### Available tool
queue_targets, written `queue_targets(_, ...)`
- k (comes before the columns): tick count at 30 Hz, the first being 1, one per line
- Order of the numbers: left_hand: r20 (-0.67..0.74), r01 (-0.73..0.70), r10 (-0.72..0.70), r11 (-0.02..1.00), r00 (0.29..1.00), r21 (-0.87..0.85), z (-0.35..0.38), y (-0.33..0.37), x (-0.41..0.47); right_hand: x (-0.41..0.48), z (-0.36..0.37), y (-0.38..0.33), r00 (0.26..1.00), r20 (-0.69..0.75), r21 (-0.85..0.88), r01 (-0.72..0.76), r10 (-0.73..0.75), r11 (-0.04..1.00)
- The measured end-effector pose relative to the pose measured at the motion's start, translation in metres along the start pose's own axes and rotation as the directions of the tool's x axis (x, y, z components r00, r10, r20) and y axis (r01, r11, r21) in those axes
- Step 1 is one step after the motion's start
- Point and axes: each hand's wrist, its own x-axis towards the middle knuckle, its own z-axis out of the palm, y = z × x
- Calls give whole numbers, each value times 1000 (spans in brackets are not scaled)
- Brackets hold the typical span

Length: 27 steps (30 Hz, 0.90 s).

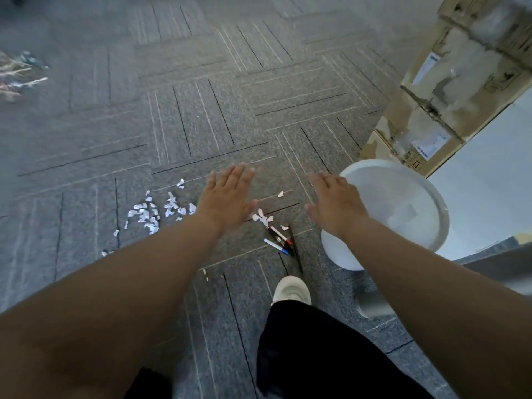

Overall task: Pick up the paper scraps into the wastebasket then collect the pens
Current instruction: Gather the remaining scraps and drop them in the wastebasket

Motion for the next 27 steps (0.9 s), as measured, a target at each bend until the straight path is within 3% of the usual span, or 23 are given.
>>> queue_targets(6, -36, 89, -89, 996, 995, -11, -34, -85, -32, 36, -35, -90, 986, 25, -70, 167, -166, 983)
queue_targets(14, -35, 209, -210, 977, 977, -39, -44, -165, -61, 79, -39, -196, 954, 101, -76, 290, -282, 954)
queue_targets(21, -19, 315, -317, 947, 948, -63, -39, -212, -84, 104, -36, -230, 934, 91, -55, 352, -346, 935)
queue_targets(27, 28, 310, -309, 948, 951, -67, 9, -224, -65, 123, 26, -244, 903, 151, -28, 411, -402, 911)
